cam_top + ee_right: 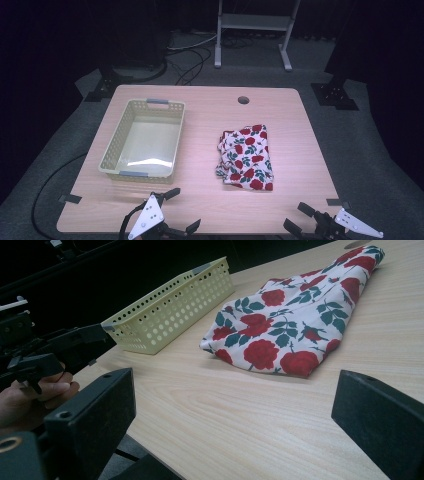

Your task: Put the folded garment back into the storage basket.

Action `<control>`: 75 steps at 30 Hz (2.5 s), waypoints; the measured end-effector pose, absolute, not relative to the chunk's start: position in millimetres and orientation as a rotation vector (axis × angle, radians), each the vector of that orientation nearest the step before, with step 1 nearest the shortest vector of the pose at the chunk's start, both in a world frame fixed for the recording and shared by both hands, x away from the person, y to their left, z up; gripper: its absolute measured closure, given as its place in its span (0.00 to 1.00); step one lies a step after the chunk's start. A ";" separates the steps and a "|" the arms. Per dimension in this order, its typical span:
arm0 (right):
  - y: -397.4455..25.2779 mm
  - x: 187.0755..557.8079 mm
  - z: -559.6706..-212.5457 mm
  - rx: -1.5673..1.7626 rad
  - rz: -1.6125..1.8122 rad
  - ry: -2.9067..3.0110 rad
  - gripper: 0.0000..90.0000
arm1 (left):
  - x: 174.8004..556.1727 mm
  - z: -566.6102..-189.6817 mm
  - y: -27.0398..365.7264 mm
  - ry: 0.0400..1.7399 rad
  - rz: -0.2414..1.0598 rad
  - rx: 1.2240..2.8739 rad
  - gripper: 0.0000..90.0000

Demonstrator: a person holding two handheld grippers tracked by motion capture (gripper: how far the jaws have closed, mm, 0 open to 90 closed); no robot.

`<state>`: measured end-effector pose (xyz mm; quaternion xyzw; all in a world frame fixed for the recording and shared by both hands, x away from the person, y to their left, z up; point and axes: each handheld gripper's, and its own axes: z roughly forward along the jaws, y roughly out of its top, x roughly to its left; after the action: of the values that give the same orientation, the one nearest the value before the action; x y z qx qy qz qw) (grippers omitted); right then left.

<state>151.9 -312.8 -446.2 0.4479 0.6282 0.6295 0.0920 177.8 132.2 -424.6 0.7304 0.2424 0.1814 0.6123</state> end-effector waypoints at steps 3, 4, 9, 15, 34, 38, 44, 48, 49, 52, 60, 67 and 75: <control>-313.1 152.0 -446.2 1.326 1.875 1.861 0.04 | 178.6 -424.6 131.2 0.560 0.423 1.687 0.00; -312.8 152.1 -446.3 1.325 1.877 1.860 0.04 | 178.8 -424.5 131.1 0.559 0.422 1.687 0.00; -309.6 151.4 -444.9 1.303 1.863 1.873 0.04 | 179.4 -424.0 129.4 0.554 0.422 1.688 0.00; -307.6 151.2 -439.5 1.296 1.881 1.854 0.04 | 180.7 -424.3 128.4 0.550 0.419 1.688 0.00; -306.8 172.4 -413.6 1.273 1.800 1.882 0.04 | 184.7 -423.6 132.3 0.578 0.404 1.660 0.00; -304.9 179.2 -406.3 1.253 1.789 1.893 0.04 | 184.6 -423.1 133.8 0.586 0.406 1.652 0.00; -299.5 190.9 -400.0 1.225 1.738 1.944 0.04 | 183.2 -423.1 132.4 0.580 0.405 1.654 0.00; -296.1 199.3 -398.5 1.218 1.722 1.977 0.04 | 182.7 -423.0 131.9 0.572 0.400 1.653 0.00; -295.8 201.4 -398.1 1.214 1.718 1.983 0.04 | 182.8 -422.9 132.2 0.572 0.401 1.652 0.00; -295.3 206.9 -395.4 1.214 1.719 1.988 0.04 | 183.1 -422.7 133.5 0.576 0.402 1.648 0.00; -291.1 222.4 -386.8 1.179 1.702 2.026 0.04 | 184.3 -422.6 135.2 0.583 0.401 1.643 0.00; -285.4 236.5 -383.0 1.169 1.682 2.077 0.04 | 184.1 -422.2 136.5 0.578 0.397 1.635 0.00; -277.8 251.2 -381.0 1.151 1.650 2.129 0.04 | 184.6 -422.0 137.6 0.579 0.394 1.634 0.00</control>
<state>251.2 -277.8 -381.0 0.3908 0.7227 0.5602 0.1058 184.6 137.6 -422.0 0.7137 0.2530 0.1718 0.6301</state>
